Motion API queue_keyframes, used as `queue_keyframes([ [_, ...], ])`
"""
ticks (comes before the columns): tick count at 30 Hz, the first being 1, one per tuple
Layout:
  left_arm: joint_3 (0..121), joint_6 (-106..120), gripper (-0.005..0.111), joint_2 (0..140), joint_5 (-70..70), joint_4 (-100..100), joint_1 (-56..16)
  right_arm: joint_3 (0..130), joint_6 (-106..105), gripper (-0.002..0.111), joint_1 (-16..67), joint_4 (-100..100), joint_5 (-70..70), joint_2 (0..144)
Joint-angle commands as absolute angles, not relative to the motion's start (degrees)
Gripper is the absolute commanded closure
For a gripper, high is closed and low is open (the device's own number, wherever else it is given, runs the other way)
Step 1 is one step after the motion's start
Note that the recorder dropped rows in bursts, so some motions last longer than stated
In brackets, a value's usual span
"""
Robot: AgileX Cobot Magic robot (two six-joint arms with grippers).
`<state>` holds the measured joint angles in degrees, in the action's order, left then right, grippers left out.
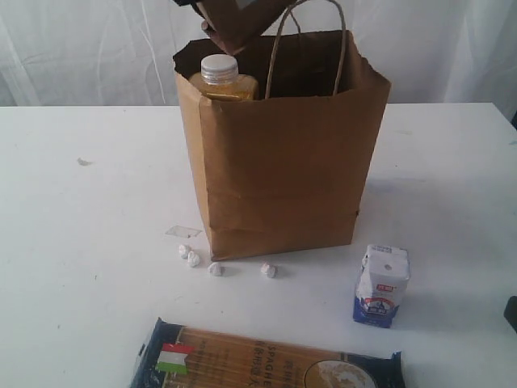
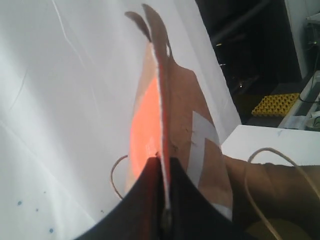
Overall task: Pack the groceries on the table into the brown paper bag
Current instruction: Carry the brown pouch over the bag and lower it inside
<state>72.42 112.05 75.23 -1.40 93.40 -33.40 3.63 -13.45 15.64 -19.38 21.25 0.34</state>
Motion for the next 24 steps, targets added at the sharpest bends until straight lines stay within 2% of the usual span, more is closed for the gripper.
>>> queue_keyframes([
  [1,73.3,115.7,0.107,74.8,-2.6,94.8,-33.3,3.3,-13.2,0.108,15.4,-19.5,20.9,0.0],
  [16,73.6,117.0,0.107,77.4,-7.4,94.1,-33.3,3.3,-13.2,0.108,15.4,-19.5,20.9,0.0],
  [24,77.7,112.5,0.107,81.6,-8.5,94.7,-33.3,3.3,-13.2,0.108,15.4,-19.5,20.9,0.0],
])
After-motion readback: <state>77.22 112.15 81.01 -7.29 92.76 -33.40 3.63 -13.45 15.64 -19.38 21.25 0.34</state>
